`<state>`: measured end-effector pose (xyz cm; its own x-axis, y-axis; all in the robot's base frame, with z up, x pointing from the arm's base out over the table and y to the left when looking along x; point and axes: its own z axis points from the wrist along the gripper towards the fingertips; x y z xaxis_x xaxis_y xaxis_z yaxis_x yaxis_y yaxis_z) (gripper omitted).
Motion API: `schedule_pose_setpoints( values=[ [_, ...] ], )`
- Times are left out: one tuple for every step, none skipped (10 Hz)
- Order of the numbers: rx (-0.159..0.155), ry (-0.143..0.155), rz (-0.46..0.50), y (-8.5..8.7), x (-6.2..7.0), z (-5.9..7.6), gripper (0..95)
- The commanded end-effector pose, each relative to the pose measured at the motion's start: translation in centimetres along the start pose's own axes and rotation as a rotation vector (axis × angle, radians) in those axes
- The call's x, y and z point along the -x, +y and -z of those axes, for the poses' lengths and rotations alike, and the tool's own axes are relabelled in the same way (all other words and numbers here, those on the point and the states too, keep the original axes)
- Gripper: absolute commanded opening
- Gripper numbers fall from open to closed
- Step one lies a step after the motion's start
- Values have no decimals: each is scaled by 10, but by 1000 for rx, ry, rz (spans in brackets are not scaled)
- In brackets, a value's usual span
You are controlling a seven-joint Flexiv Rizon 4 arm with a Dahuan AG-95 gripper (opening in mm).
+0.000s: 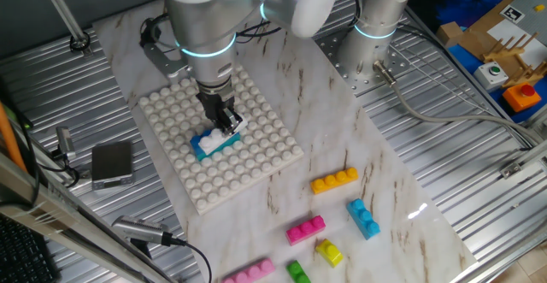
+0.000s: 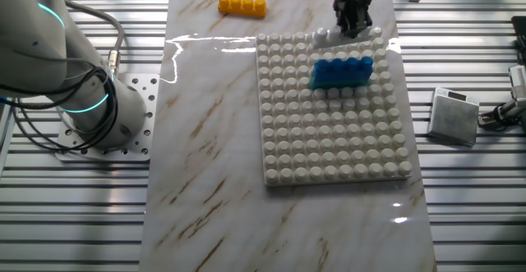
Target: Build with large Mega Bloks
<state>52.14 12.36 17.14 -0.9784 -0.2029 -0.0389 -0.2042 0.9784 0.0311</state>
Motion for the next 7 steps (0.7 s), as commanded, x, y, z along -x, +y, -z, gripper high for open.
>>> schedule_pose_setpoints(
  values=[
    [-3, -2, -29, 0, 3, -2, 0],
    [-10, -8, -59, 0, 3, -2, 0],
    [-15, -24, -93, 0, 3, -2, 0],
    [-16, -38, -105, 0, 3, -2, 0],
    [-18, -49, -109, 0, 3, -2, 0],
    [-19, -52, -108, 0, 3, -2, 0],
    [-25, -52, -110, -3, 4, -1, 0]
  ],
)
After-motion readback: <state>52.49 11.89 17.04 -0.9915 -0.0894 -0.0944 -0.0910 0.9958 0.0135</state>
